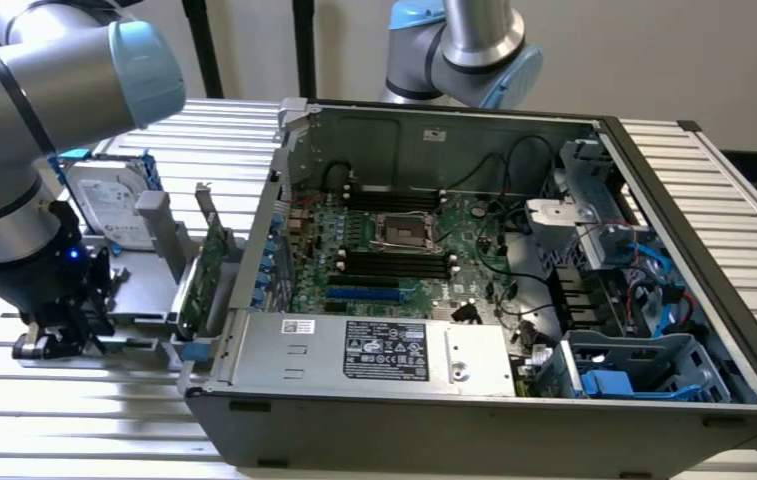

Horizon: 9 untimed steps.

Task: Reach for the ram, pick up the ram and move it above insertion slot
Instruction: 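Pick up the ram and move it above insertion slot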

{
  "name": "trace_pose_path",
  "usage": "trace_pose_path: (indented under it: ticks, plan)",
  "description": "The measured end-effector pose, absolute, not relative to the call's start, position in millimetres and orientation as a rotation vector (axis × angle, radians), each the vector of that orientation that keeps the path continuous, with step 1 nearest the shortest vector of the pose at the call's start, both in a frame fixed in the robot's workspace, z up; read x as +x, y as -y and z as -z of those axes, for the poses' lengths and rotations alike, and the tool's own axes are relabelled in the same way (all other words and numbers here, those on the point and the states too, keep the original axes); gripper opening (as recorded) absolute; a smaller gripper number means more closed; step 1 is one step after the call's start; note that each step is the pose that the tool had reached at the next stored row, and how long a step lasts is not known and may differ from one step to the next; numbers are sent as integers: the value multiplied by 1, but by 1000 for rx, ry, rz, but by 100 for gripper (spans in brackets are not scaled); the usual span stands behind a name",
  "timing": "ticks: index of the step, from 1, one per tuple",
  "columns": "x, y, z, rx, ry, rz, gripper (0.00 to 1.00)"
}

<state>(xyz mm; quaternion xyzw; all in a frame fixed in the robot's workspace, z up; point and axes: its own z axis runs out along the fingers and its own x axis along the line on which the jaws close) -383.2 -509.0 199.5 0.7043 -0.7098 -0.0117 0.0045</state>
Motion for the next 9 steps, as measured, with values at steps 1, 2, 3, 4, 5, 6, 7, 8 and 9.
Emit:
trace_pose_path:
  ticks: [1,2,3,4,5,6,7,8,9]
  plan:
    - [-383,509,-200,2208,2225,40,31]
    - [-383,509,-199,2209,2225,41,31]
    - [-384,509,-199,2209,2225,41,31]
    - [-384,510,-199,2210,2225,42,31]
    - [-384,510,-199,2210,2225,42,31]
    - [-384,510,-199,2210,2224,42,31]
    - [-384,510,-199,2212,2223,42,31]
    - [-384,511,-199,2213,2222,43,31]
    - [-384,511,-199,2214,2222,43,31]
